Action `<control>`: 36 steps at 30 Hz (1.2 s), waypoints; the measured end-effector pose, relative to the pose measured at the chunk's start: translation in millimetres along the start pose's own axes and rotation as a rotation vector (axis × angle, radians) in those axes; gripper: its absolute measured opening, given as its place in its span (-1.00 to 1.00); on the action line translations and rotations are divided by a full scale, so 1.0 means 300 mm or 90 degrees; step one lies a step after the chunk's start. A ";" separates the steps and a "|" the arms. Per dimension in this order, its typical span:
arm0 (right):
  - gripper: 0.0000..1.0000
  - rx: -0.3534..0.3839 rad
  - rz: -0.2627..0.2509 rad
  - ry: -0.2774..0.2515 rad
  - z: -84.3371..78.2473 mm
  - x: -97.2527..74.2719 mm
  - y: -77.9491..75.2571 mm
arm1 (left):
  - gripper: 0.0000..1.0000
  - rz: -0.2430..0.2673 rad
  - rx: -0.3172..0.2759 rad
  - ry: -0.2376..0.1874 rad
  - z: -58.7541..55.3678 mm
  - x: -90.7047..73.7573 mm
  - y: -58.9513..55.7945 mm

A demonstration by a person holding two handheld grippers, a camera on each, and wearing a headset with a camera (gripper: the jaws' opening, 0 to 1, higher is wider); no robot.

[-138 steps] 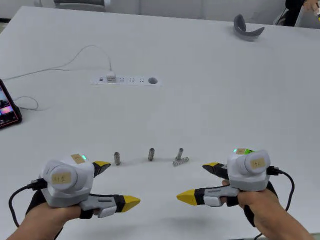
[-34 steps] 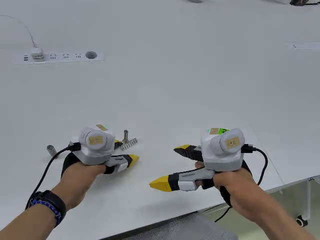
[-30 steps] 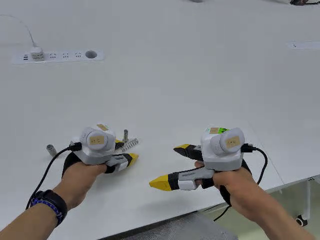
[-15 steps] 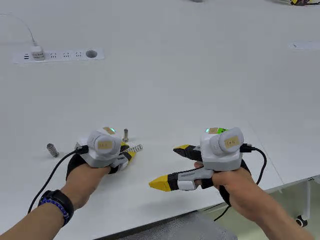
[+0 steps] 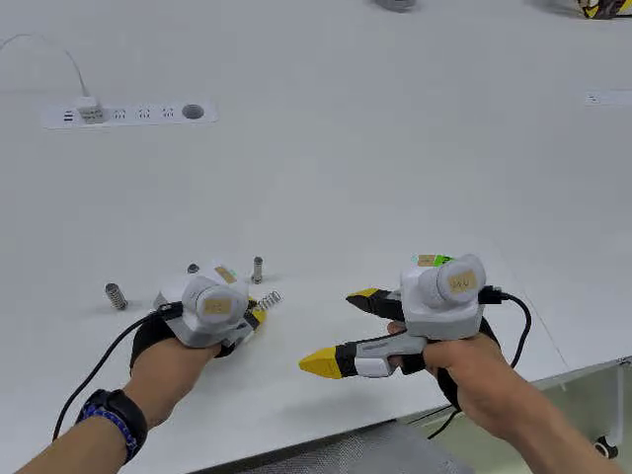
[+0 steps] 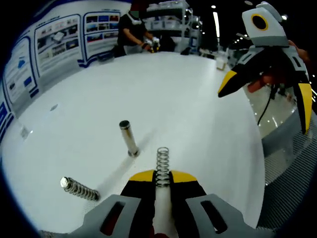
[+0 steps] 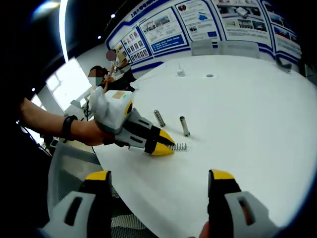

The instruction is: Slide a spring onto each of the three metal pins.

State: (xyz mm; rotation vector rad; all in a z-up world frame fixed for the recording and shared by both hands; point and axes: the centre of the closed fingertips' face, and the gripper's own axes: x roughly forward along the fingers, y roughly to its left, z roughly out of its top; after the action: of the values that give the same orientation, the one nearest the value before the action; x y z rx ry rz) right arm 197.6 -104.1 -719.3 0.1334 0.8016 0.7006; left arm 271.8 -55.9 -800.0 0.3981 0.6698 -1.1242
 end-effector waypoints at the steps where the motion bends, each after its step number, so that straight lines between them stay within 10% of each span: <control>1: 0.61 0.003 0.002 -0.003 0.003 0.001 0.002 | -0.79 0.002 -0.003 -0.001 -0.003 -0.007 0.001; 36: 0.56 -0.008 0.055 0.006 0.029 0.117 0.124 | -0.79 0.073 -0.064 -0.032 -0.153 -0.370 0.108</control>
State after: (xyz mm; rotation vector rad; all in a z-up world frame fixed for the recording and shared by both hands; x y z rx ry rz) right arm 201.1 -52.3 -721.2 0.1537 0.8041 0.7888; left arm 258.5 61.4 -760.7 0.3178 0.6486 -0.9855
